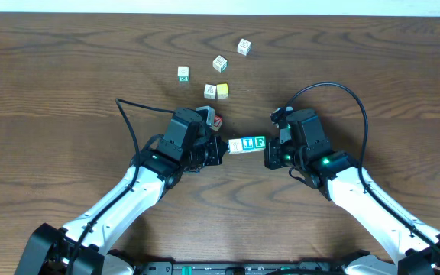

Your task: Lift 3 blocks

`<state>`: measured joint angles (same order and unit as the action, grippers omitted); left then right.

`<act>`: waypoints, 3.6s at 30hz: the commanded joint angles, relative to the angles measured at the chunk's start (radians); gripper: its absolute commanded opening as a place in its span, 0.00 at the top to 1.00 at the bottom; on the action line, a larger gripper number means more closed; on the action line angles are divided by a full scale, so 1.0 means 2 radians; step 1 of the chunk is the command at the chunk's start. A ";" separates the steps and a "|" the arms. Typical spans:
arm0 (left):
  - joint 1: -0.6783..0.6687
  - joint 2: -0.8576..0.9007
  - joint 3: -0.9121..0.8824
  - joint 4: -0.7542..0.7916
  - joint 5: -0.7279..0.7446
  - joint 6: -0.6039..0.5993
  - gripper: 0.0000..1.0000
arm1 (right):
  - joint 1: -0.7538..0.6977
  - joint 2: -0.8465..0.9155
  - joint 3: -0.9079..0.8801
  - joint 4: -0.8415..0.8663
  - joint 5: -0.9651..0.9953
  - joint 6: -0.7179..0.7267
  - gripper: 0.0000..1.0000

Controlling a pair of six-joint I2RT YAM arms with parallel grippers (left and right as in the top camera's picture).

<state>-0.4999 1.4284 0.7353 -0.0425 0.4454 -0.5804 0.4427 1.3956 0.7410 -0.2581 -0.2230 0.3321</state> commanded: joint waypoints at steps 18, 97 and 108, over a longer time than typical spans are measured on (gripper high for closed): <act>-0.031 -0.004 0.028 -0.002 0.070 0.003 0.93 | 0.038 -0.001 0.029 0.004 -0.139 -0.008 0.99; -0.031 0.060 0.028 0.003 0.048 0.003 0.93 | 0.064 0.072 0.029 0.027 -0.100 -0.008 0.99; -0.031 0.060 0.028 0.003 0.042 0.005 0.93 | 0.072 0.086 0.028 0.020 -0.087 -0.008 0.99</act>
<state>-0.5125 1.5562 0.7357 -0.0753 0.3866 -0.5797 0.5011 1.5558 0.7761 -0.2440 -0.1482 0.3244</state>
